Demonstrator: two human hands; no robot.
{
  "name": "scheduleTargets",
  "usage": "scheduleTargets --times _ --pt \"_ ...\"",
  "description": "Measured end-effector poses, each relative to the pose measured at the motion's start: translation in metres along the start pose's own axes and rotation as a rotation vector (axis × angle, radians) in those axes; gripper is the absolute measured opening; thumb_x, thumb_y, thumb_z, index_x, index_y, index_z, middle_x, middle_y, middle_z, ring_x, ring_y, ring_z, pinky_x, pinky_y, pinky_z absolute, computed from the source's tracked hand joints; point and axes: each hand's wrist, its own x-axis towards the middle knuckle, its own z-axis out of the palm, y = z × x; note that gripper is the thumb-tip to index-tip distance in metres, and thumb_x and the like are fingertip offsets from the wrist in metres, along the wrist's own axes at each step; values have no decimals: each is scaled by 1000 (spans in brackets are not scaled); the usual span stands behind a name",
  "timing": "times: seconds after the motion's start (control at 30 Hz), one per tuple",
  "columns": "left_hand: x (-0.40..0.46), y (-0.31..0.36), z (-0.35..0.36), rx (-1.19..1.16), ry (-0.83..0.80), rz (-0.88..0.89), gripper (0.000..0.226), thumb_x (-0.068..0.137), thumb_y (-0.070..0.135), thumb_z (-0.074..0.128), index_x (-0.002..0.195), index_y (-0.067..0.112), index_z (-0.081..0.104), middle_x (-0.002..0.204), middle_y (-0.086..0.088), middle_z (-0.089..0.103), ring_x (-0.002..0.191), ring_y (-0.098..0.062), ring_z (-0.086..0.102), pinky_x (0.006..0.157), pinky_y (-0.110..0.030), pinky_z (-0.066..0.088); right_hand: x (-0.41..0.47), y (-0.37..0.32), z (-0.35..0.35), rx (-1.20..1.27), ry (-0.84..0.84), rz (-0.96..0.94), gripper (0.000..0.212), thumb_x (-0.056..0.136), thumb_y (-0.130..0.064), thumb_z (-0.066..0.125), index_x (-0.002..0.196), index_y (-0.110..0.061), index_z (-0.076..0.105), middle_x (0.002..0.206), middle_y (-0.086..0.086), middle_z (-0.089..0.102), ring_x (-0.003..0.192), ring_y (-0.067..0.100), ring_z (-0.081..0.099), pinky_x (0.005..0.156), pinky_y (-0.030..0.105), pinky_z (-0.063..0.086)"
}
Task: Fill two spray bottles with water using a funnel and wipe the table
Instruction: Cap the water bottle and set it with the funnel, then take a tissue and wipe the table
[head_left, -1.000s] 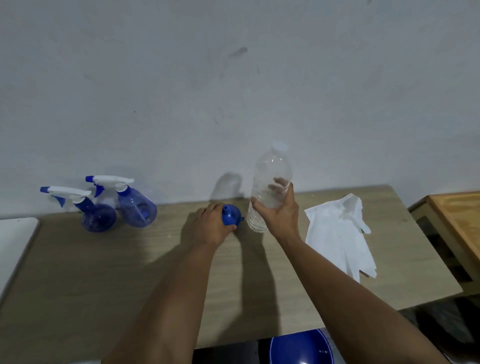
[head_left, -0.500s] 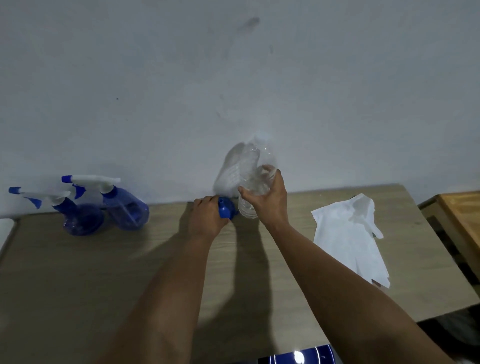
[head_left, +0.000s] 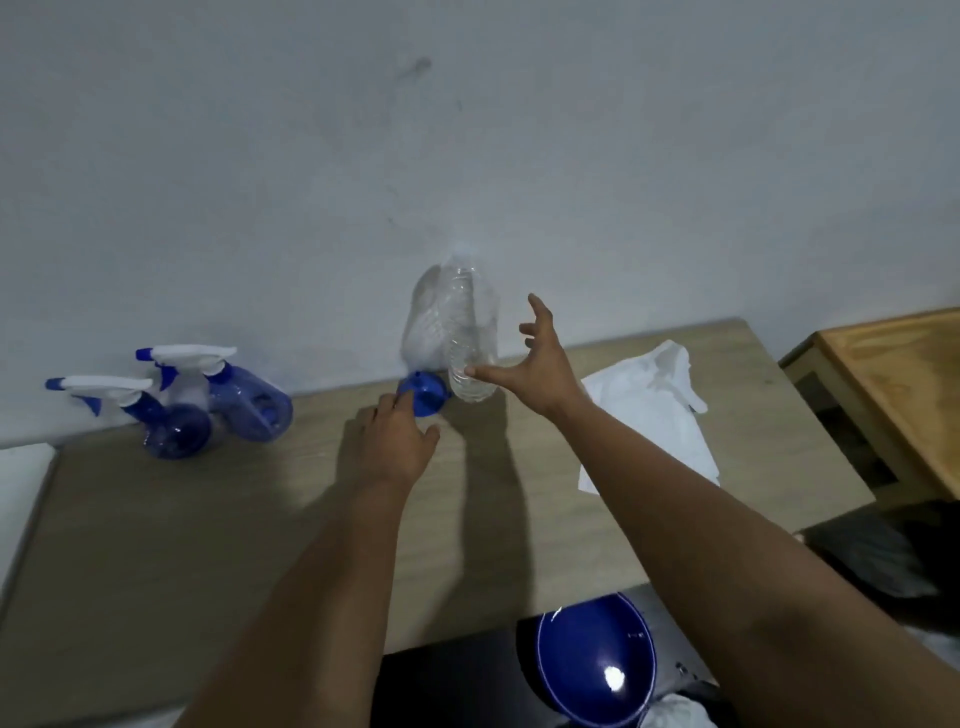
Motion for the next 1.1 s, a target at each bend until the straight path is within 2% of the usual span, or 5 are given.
scheduleTargets --times 0.17,0.37,0.77,0.97,1.1 --pt "-31 60 -1 -25 -76 113 55 92 44 61 142 21 49 141 -6 52 125 -31 51 96 -39 42 -41 18 -63 -50 72 21 102 82 -27 87 162 -30 24 156 7 41 144 17 43 104 26 39" --pt "-41 138 29 -21 -243 361 65 98 46 51 155 22 32 156 -5 39 139 -30 40 108 -39 36 -82 58 -132 -94 260 138 76 91 -17 71 157 -28 35 145 2 47 125 14 49 95 31 43" --pt "-52 176 136 215 -496 387 72 95 73 19 157 45 -5 167 -1 -19 149 -37 -29 120 -61 -10 -119 137 -177 -105 363 253 66 89 -22 73 150 -28 46 142 2 54 126 19 54 101 40 54" --pt "-53 178 144 190 -363 422 68 101 57 16 160 22 13 169 7 6 155 -31 -12 120 -62 0 -125 154 -166 -139 335 280 58 93 -27 72 146 -31 48 143 1 55 128 19 55 106 38 50" --pt "-55 182 130 49 -197 443 57 103 46 32 155 22 34 162 4 33 150 -24 27 119 -48 29 -124 152 -163 -151 324 281 51 95 -24 70 142 -28 53 142 0 55 124 16 54 101 31 46"
